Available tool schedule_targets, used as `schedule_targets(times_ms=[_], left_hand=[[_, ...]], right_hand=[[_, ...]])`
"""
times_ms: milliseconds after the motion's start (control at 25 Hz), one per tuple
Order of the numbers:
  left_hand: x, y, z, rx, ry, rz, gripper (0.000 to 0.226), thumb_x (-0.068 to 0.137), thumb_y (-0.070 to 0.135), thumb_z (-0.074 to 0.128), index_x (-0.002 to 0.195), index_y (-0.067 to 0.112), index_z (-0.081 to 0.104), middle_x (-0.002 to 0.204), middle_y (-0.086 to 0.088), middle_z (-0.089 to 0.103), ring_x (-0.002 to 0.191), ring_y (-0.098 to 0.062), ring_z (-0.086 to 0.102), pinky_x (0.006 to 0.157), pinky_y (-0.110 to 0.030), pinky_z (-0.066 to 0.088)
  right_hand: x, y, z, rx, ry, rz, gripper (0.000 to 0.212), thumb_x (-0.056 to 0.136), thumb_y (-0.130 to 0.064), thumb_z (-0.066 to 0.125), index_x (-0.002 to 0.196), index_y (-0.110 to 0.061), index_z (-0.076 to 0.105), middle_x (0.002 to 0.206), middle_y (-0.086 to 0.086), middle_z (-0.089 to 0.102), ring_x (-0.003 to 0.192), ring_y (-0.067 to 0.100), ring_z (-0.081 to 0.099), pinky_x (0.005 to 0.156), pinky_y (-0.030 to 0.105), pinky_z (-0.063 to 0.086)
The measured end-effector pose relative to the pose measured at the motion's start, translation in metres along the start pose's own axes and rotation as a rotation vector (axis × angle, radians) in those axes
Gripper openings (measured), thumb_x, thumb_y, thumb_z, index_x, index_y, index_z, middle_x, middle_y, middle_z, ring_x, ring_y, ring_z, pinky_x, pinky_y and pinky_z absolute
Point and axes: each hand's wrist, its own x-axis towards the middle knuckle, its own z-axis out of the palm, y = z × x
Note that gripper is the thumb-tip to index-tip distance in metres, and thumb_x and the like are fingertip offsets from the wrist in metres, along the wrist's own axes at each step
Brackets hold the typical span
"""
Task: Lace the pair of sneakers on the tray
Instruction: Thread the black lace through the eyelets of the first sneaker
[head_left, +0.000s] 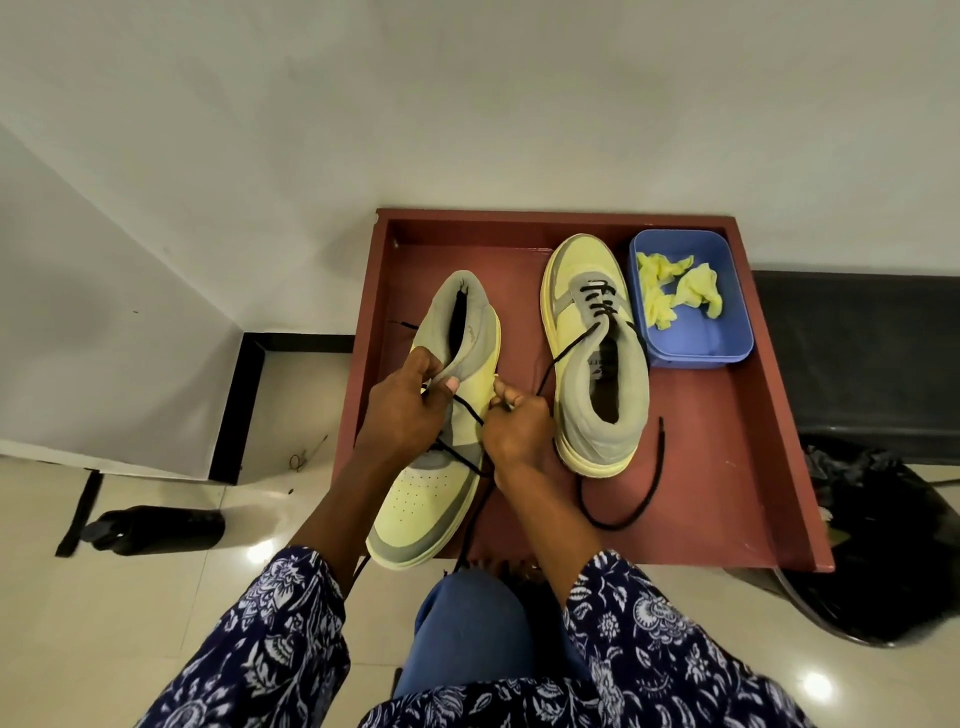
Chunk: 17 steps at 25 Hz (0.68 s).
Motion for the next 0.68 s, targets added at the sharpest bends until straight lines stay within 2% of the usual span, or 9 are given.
schedule_targets(times_ms=[160,320,400,480,600,680], left_hand=[[-0.001,0.006,0.005,-0.093,0.066,-0.058,0.018,0.091,0.025,0.055,0.098,0.008,0.052,0.091,-0.007,0.062,0.076,-0.019,0.056,0.063,-0.026,0.045],[0.004,0.02,0.007,-0.112,0.131,-0.126,0.014,0.09,0.021,0.057,0.085,0.01,0.049,0.081,-0.004,0.056,0.069,-0.015,0.049,0.058,-0.022,0.039],[0.01,0.027,-0.003,-0.159,0.123,-0.148,0.016,0.088,0.021,0.06,0.077,0.015,0.049,0.075,-0.001,0.054,0.07,-0.017,0.051,0.061,-0.027,0.042],[0.013,0.036,-0.018,-0.166,0.092,-0.128,0.02,0.086,0.024,0.062,0.072,0.023,0.048,0.074,0.0,0.055,0.069,-0.018,0.054,0.061,-0.029,0.045],[0.019,0.059,-0.044,-0.092,-0.04,0.004,0.015,0.086,0.023,0.062,0.078,0.019,0.05,0.077,0.0,0.056,0.066,-0.01,0.051,0.055,-0.021,0.04],[0.024,0.079,-0.064,-0.01,-0.104,0.12,0.012,0.087,0.022,0.061,0.082,0.016,0.052,0.074,0.002,0.054,0.062,-0.007,0.047,0.054,-0.02,0.036]], right_hand=[[-0.01,-0.004,-0.012,-0.035,-0.057,0.012,0.031,0.087,0.003,0.05,0.114,-0.004,0.064,0.118,0.007,0.066,0.11,0.021,0.06,0.097,0.027,0.046],[-0.019,-0.018,-0.026,-0.083,-0.001,-0.069,0.03,0.09,-0.001,0.05,0.115,-0.008,0.065,0.12,0.005,0.065,0.113,0.02,0.059,0.099,0.02,0.04],[-0.022,-0.024,-0.034,0.093,0.026,-0.044,0.029,0.089,-0.001,0.052,0.114,-0.009,0.065,0.117,0.005,0.066,0.11,0.018,0.06,0.1,0.026,0.044],[-0.024,-0.033,-0.045,0.374,0.057,0.068,0.028,0.087,0.0,0.056,0.112,-0.009,0.066,0.112,0.005,0.067,0.102,0.015,0.062,0.093,0.027,0.049],[-0.031,-0.052,-0.063,0.742,0.072,0.207,0.028,0.086,0.007,0.055,0.111,-0.001,0.064,0.103,0.006,0.066,0.094,0.017,0.062,0.084,0.027,0.052],[-0.038,-0.065,-0.075,0.887,0.055,0.244,0.03,0.085,0.011,0.051,0.111,0.002,0.061,0.098,0.007,0.064,0.088,0.019,0.062,0.074,0.024,0.051]])
